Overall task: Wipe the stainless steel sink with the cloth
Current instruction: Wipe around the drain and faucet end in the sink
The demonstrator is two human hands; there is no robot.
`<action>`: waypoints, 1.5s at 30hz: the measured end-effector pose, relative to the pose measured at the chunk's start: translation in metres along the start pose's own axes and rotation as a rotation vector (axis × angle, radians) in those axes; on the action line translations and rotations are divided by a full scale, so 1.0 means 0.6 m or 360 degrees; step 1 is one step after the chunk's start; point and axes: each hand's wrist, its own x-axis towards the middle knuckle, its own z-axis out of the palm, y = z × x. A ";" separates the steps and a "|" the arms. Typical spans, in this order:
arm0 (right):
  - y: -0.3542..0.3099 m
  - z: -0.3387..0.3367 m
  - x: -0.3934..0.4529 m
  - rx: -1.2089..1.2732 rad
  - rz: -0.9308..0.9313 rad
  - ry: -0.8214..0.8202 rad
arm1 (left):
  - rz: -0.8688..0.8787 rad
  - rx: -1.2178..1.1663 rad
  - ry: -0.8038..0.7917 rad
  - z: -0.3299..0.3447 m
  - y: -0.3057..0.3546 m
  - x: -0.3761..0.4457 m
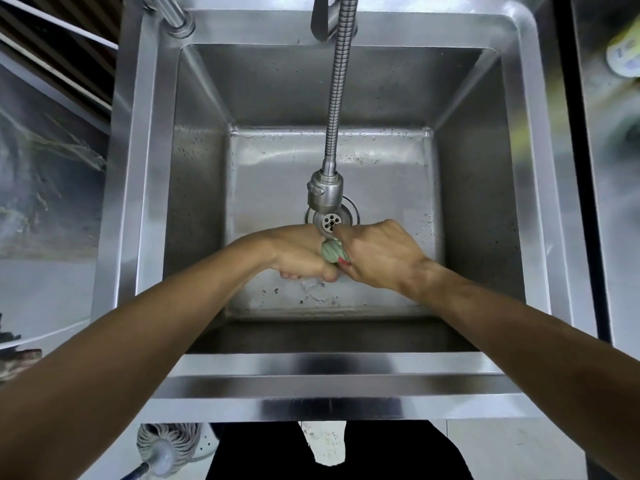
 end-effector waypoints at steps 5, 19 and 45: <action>-0.014 0.009 -0.021 0.0554 0.0162 -0.0152 | -0.0048 -0.0034 -0.0082 -0.017 -0.017 -0.009; 0.048 0.010 0.040 0.2075 0.0311 -0.1480 | 0.0657 0.1668 0.1310 0.032 -0.039 0.015; -0.003 0.044 0.031 -0.0230 0.0157 -0.0089 | -0.0067 0.0081 0.0064 0.021 -0.019 0.039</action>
